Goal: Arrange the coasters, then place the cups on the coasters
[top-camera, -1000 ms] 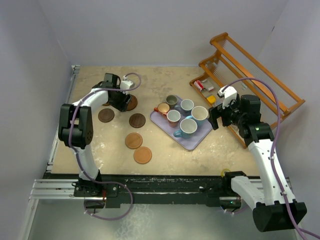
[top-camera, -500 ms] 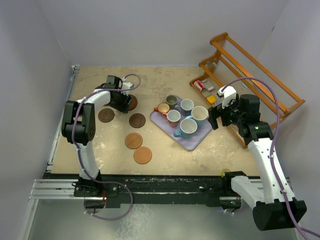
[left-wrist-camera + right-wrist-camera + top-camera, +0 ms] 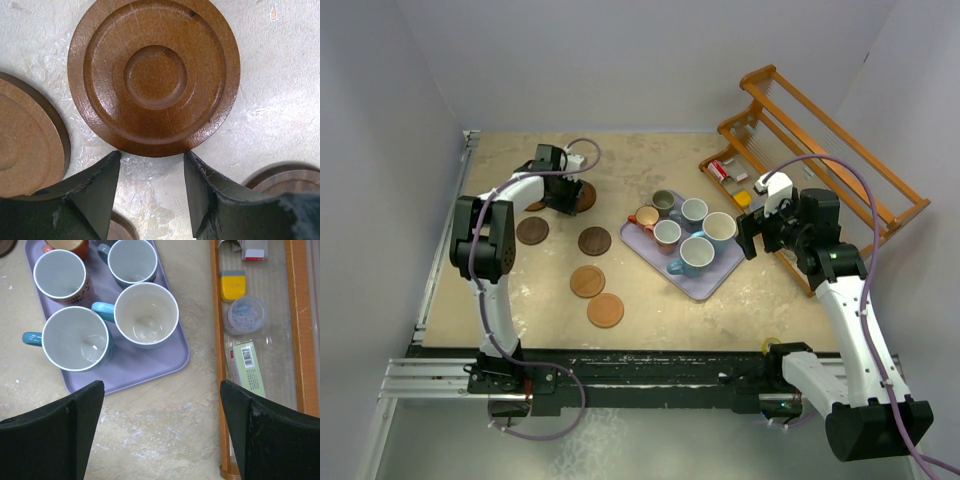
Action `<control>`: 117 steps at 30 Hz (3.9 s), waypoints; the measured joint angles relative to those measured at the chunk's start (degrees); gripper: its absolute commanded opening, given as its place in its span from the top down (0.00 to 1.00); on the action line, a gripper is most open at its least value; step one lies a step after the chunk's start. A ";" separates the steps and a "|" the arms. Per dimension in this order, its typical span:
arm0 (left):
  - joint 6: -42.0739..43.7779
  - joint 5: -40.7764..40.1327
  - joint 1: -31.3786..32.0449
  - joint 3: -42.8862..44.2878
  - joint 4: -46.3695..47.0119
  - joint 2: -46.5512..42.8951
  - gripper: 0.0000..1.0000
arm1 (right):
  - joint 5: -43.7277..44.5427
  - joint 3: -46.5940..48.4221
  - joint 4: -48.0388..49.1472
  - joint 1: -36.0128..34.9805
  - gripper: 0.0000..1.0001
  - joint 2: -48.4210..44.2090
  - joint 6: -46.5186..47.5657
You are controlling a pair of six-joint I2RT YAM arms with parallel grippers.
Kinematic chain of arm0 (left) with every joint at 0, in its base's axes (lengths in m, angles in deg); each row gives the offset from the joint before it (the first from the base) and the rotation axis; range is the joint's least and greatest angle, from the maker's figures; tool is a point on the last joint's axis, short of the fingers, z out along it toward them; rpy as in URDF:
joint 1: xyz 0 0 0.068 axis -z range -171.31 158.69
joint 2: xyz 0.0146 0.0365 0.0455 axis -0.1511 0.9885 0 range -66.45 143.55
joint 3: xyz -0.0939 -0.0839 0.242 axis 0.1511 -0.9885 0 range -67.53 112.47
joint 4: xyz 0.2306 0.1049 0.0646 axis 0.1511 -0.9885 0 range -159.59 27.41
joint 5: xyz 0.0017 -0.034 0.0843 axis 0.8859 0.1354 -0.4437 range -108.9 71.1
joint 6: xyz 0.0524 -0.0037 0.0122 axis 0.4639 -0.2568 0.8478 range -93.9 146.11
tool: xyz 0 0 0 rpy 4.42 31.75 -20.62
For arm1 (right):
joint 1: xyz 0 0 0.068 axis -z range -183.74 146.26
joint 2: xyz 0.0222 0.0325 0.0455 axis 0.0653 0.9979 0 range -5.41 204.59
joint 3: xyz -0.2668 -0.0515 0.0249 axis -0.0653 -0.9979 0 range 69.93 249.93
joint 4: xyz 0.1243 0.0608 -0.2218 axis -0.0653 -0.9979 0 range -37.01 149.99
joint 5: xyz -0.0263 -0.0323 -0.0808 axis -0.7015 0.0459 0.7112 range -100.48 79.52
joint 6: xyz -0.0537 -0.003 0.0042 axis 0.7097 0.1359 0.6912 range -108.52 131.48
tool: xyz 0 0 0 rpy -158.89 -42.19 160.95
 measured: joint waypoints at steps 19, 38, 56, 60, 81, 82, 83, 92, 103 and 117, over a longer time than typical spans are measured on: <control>1.09 7.02 3.23 -8.44 -0.81 -9.94 0.43 | 0.00 -0.04 0.00 0.00 0.00 -0.07 0.33; 4.09 0.98 7.37 -12.72 -0.42 -9.94 0.65 | 0.00 -0.04 0.00 0.00 0.00 -0.07 0.37; 4.76 -3.15 0.59 -11.65 0.07 -9.46 0.70 | 0.00 -0.04 0.00 0.00 0.00 -0.07 0.37; 4.74 -1.95 0.74 -11.15 -0.35 -9.14 0.64 | 0.00 -0.04 0.00 0.00 0.00 -0.07 0.39; 12.68 12.41 4.26 -21.53 -2.67 -25.44 0.35 | -0.02 -0.04 0.00 0.00 0.00 -0.07 0.39; 13.94 12.70 4.66 -23.15 -3.13 -26.03 0.35 | 0.00 -0.04 0.00 0.00 0.00 -0.07 0.39; 15.26 12.85 5.05 -24.90 -3.67 -26.58 0.35 | 0.00 -0.04 0.00 0.00 0.00 -0.07 0.39; 22.86 10.67 8.59 -33.33 -5.92 -28.50 0.35 | 0.00 -0.04 0.00 0.00 0.00 -0.22 0.42; 23.65 8.20 9.38 -33.05 -5.49 -27.02 0.48 | 0.00 -0.04 0.00 0.00 0.00 -0.22 0.39; 24.13 5.27 7.58 -32.20 -5.60 -26.60 0.55 | -0.04 -0.04 -0.02 0.00 0.00 -0.92 0.42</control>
